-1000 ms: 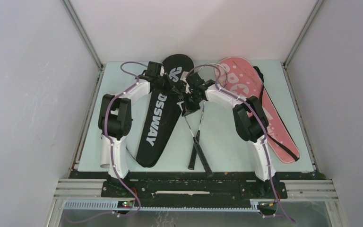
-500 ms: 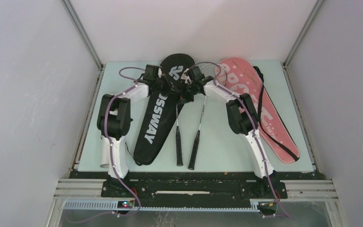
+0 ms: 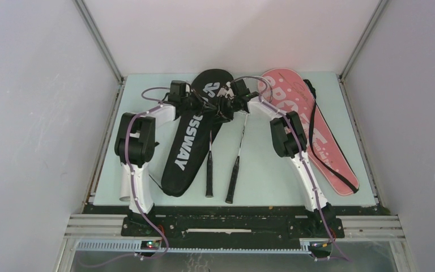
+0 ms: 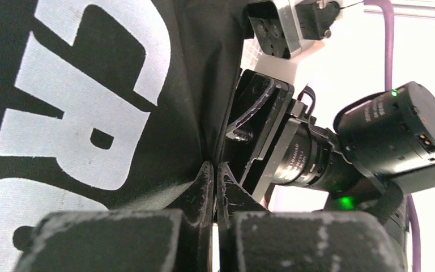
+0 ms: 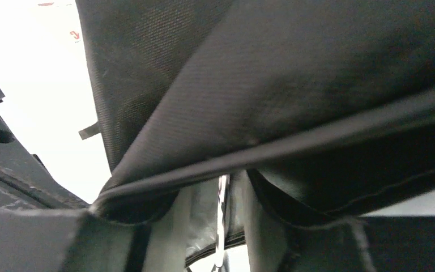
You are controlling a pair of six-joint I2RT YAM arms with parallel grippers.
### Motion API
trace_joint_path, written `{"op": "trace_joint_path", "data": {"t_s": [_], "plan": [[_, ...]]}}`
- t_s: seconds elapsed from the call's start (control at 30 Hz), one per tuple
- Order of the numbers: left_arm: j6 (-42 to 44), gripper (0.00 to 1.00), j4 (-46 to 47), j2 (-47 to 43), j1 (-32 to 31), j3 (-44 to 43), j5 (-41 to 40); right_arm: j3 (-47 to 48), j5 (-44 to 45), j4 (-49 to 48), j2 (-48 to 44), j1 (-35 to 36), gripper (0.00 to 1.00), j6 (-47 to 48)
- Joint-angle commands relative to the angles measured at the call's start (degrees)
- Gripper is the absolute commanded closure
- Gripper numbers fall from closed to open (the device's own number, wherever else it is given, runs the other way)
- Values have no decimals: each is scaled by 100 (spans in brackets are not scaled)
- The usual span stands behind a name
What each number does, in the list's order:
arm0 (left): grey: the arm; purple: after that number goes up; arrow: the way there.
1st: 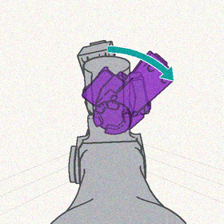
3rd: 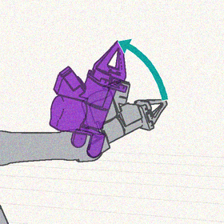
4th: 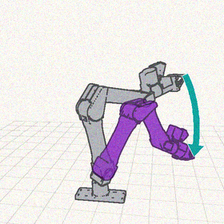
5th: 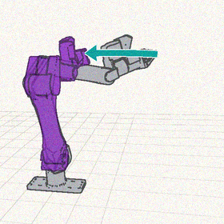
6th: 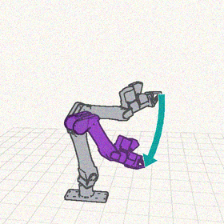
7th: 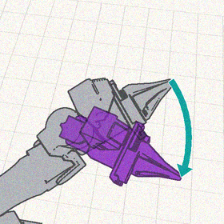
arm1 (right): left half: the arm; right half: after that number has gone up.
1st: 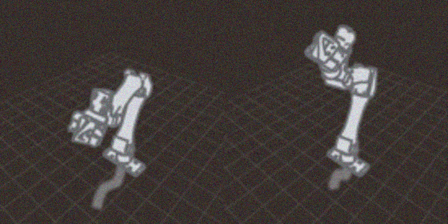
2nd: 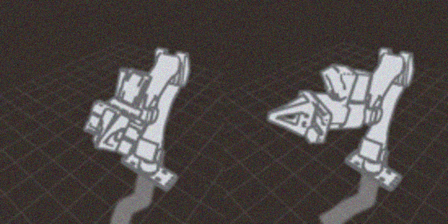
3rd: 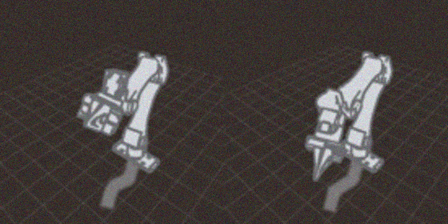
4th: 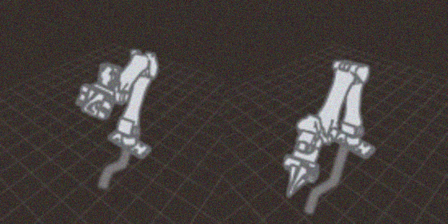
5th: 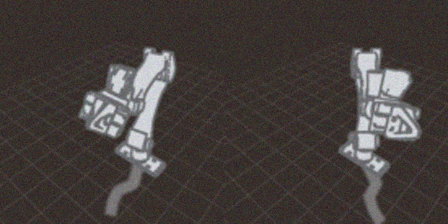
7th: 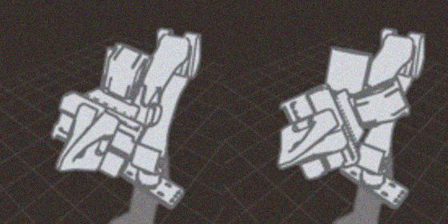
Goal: Pack up the badminton gear
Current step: Place the racket in the racket bag.
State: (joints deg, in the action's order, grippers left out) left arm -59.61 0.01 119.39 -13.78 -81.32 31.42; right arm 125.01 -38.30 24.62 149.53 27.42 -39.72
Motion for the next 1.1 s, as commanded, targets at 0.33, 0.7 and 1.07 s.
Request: {"op": "trace_joint_path", "data": {"t_s": [0.33, 0.7, 1.07], "plan": [[27, 100, 654, -383, 86, 223, 867, -994, -574, 160, -1080, 149, 45, 1163], [507, 100, 625, -558, 130, 443, 565, -3860, -659, -514, -2615, 649, 43, 1948], [187, 100, 684, -776, 218, 826, 18, -5044, 144, -1191, -3088, 1289, 43, 1297]]}}
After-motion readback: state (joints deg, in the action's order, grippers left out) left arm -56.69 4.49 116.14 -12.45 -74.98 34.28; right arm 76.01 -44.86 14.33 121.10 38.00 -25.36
